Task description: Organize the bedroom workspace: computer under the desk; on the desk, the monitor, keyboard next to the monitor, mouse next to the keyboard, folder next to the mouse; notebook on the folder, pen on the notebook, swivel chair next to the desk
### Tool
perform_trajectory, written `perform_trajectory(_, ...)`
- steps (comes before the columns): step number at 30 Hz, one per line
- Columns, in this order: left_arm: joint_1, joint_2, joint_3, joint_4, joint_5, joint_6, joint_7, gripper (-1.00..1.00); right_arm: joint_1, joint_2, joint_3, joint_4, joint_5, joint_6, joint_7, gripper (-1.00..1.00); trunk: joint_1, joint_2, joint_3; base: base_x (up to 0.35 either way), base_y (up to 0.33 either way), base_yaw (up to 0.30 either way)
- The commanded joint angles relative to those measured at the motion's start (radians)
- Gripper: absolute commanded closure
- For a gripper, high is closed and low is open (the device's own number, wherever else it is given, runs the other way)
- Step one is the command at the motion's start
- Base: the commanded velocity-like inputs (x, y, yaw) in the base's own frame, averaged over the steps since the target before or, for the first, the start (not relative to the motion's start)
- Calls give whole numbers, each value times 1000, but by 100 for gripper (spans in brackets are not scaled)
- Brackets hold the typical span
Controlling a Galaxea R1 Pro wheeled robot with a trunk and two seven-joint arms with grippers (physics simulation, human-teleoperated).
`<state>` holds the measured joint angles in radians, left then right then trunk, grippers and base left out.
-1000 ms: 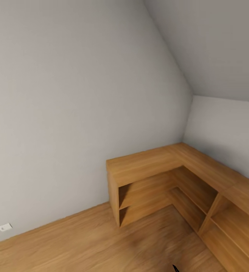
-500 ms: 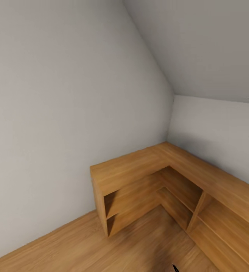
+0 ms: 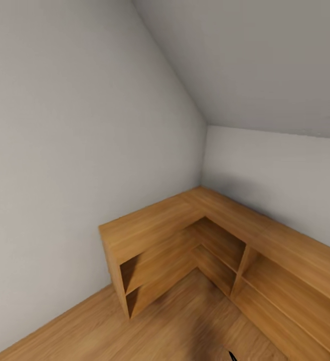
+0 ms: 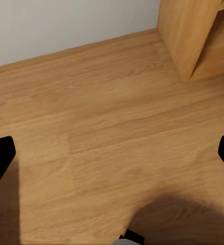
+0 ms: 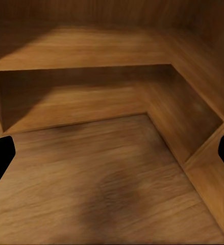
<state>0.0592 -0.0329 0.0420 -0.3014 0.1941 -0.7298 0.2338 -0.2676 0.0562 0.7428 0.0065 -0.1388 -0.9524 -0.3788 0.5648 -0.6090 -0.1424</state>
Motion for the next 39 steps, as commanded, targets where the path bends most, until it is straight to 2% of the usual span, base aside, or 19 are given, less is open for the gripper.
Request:
perform_trajectory(1,1,0,4,-2,-2,0,1,-100,-1,0,9,1,-10,-3,-1,-100,0,-1,-1,0,15,-267)
perform_trajectory(14,1,0,4,-2,-2,0,1,-100,-1,0,9,1,-10,2,0,-100,0,-1,-1,88,157,-267)
perform_trajectory(33,1,-1,4,-2,-2,-1,1,-100,-1,2,8,-2,-13,26,-2,-100,0,-1,-1,13,13,-283)
perform_trajectory(39,1,-2,4,-2,-2,-4,1,-100,-1,11,4,-2,-18,27,-3,-100,0,-1,-1,0,0,-300)
